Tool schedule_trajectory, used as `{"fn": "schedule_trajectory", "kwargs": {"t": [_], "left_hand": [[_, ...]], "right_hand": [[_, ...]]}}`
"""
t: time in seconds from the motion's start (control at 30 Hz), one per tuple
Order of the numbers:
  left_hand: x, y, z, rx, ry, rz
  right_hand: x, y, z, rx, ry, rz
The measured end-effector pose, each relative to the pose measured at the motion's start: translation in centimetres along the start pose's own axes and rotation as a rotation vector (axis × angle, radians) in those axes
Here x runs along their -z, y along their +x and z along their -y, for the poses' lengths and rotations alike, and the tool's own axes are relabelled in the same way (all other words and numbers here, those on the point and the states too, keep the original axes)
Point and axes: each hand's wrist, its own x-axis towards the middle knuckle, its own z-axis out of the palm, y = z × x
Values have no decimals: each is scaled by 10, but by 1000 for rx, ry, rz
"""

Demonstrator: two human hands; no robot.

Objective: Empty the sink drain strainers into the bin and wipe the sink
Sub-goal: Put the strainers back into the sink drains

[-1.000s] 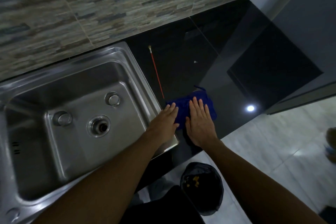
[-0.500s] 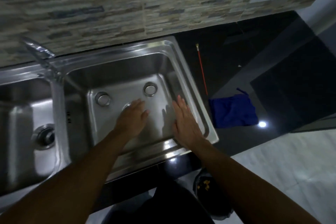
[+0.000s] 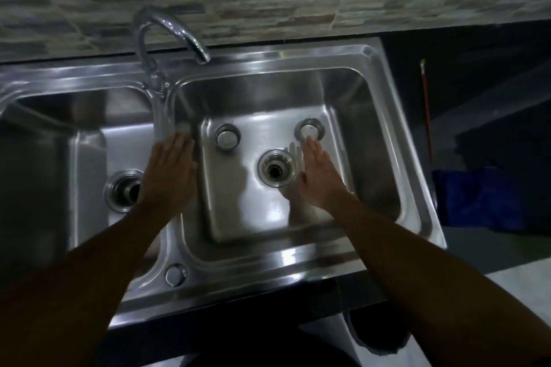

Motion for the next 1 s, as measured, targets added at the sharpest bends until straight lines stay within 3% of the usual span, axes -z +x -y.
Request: {"fn": "schedule_trajectory", "kwargs": {"t": [0.2, 0.5, 0.6, 0.87, 1.0], "left_hand": [[-20, 4, 2, 72, -99, -102], [-32, 8, 12, 34, -193, -207], [-34, 8, 12, 21, -219, -233], [-30, 8, 11, 23, -253, -242], [-30, 9, 11, 35, -253, -233]], "right_hand": [[-6, 58, -19, -16, -207, 66], [-12, 116, -48, -134, -349, 84], [-15, 123, -58, -149, -266, 77], [-23, 107, -48, 53, -78, -102], [-41, 84, -29, 144, -55, -40]]}}
